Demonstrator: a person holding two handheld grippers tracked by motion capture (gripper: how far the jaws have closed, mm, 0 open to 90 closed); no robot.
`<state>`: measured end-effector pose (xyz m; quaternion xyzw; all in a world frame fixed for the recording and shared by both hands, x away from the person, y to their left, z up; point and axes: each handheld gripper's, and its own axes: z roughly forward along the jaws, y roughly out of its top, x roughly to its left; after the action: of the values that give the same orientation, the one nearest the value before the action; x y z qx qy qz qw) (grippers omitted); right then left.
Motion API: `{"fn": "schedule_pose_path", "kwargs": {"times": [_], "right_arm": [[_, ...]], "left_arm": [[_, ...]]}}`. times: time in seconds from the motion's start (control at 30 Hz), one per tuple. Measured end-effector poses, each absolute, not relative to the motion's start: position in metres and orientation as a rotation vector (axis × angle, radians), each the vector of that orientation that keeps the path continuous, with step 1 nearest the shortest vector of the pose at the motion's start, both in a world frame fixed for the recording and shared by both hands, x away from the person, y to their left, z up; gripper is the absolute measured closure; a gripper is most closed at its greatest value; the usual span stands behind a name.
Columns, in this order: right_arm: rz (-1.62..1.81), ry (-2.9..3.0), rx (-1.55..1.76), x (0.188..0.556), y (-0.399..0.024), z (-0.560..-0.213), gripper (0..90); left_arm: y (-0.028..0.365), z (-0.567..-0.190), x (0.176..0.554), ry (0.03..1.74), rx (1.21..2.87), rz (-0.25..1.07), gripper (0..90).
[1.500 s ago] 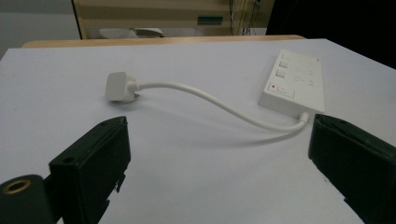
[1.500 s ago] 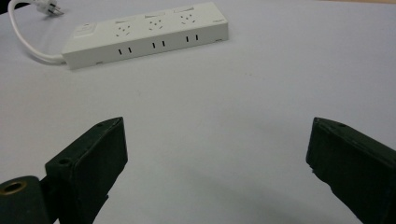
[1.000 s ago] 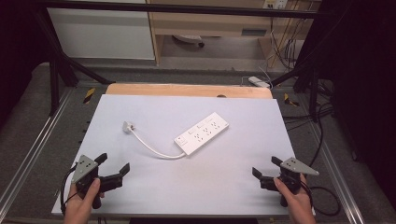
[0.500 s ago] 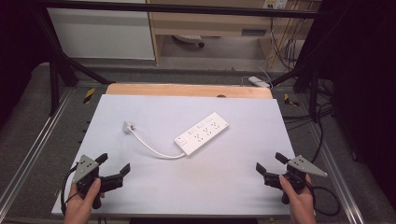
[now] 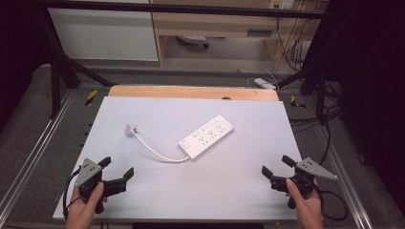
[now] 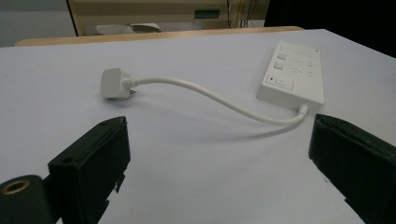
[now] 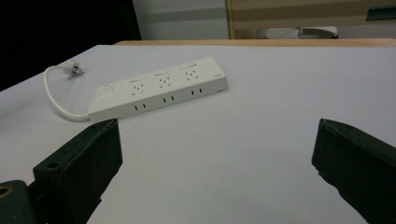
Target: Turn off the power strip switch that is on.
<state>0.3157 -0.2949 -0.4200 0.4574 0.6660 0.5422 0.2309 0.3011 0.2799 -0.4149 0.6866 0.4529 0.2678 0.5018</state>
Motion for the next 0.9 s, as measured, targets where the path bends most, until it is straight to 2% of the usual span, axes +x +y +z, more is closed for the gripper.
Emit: {"fn": "schedule_pose_path", "kwargs": {"times": [0.63,0.9], "right_arm": [[1.491,1.839,1.245,0.314,-0.28,-0.4,4.7],[1.455,1.885,1.236,0.324,-0.273,-0.391,4.8]], "left_arm": [[0.279,-0.417,0.302,1.093,1.683,0.65,5.2],[0.279,-0.417,0.301,1.093,1.688,0.645,5.2]]}}
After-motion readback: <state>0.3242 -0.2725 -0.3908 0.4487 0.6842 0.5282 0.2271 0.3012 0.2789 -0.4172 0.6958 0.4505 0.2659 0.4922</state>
